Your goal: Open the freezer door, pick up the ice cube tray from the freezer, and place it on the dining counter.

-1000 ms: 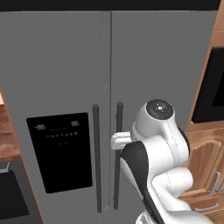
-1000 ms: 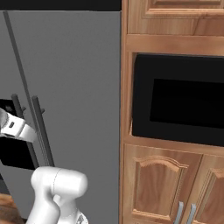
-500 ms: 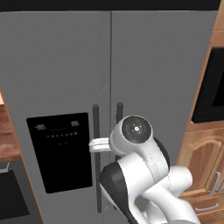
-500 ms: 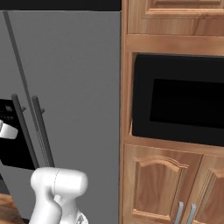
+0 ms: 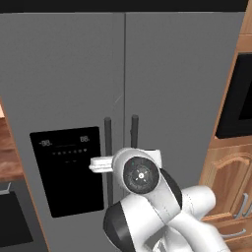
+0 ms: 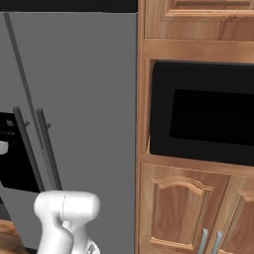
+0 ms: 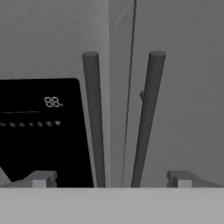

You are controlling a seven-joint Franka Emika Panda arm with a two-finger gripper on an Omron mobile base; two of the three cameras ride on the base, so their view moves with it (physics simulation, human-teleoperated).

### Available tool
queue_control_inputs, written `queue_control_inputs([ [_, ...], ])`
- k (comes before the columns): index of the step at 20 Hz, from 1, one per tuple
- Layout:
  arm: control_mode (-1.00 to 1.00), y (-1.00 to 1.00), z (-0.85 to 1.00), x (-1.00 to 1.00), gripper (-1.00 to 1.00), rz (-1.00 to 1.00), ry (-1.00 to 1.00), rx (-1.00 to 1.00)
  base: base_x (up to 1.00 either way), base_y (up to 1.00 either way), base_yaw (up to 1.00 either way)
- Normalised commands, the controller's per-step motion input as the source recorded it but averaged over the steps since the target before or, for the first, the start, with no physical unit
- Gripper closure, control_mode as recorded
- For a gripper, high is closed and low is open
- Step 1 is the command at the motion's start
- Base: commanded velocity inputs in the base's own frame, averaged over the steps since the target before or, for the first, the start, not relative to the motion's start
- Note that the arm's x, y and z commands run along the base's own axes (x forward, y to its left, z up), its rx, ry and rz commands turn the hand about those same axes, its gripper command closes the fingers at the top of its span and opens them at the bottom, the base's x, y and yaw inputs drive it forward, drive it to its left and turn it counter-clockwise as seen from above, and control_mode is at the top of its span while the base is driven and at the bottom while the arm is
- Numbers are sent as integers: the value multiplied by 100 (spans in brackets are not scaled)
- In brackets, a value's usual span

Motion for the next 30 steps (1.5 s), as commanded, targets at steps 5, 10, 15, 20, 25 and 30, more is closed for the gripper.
queue_control_inputs([
  [5, -100, 0, -1, 13, -100, 0, -29, 3, 0, 0, 0],
  [10, -100, -1, -7, 24, -100, 0, -28, 3, 0, 0, 0],
  [15, -100, 0, -13, 30, -100, 0, -28, 0, 0, 0, 0],
  [20, -100, -6, -18, 28, -100, 0, -23, 0, 0, 0, 0],
  [25, -100, -17, -14, 30, -100, 1, -10, 0, 0, 0, 0],
  [30, -100, -5, -15, 40, -100, 1, -5, 0, 0, 0, 0],
])
